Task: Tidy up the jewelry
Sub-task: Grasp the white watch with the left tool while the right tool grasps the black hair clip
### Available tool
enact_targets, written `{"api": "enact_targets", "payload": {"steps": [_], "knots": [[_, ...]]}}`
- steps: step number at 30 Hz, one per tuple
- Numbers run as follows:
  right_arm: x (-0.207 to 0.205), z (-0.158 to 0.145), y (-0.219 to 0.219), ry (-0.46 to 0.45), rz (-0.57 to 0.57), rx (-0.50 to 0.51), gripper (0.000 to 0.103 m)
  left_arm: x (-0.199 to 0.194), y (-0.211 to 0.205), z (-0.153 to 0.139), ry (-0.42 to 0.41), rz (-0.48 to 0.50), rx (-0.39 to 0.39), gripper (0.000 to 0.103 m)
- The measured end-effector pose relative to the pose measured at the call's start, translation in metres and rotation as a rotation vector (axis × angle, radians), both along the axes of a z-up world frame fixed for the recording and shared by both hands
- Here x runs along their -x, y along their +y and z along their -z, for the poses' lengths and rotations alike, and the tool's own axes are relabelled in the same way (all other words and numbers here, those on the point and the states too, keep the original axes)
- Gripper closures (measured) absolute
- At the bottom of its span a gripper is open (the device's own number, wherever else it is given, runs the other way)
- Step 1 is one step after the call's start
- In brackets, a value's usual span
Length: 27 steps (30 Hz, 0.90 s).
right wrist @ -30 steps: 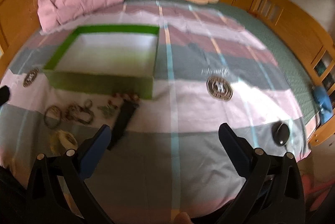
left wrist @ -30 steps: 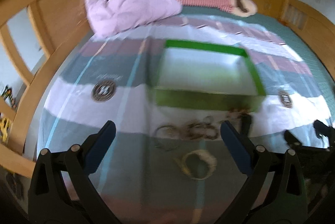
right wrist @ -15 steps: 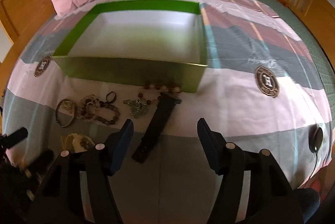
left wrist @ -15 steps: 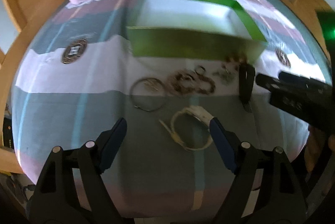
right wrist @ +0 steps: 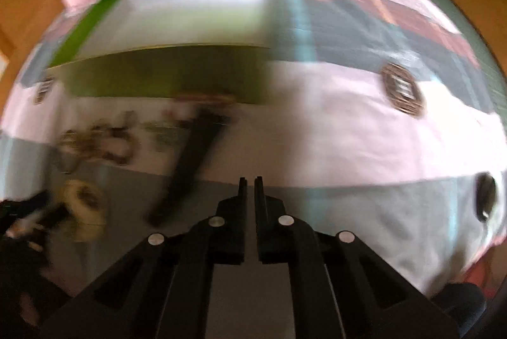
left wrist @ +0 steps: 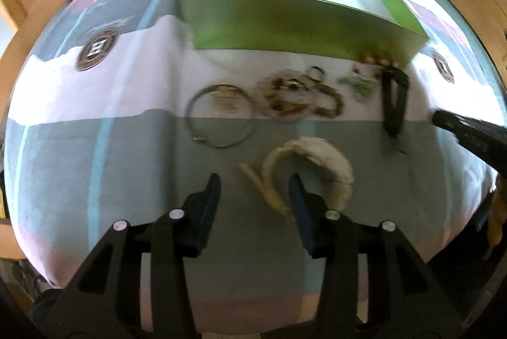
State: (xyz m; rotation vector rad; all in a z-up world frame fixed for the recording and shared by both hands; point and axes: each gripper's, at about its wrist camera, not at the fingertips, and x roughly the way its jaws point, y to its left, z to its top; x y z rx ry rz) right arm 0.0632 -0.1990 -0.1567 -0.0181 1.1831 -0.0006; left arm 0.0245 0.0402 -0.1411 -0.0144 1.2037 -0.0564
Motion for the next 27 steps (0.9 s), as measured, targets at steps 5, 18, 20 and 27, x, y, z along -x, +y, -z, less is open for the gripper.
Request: {"api": "enact_targets", "payload": {"steps": [5,18,20,27], "knots": [[0.003,-0.007,-0.017,-0.035,0.054,-0.024,0.04,-0.001,0.006,-0.012,-0.039,-0.021,0.03,0.037],[-0.03,0.015,0.063,-0.023,-0.089,0.052,0.063,-0.011,-0.039,0.008,-0.017,0.08,0.016,0.032],[-0.028,0.02,0.063,-0.012,-0.098,0.047,0.08,-0.012,-0.035,0.009,-0.02,0.074,0.034,0.033],[-0.003,0.005,0.057,-0.042,-0.128,0.048,0.085,-0.009,-0.024,0.001,-0.031,0.059,0.093,0.043]]}}
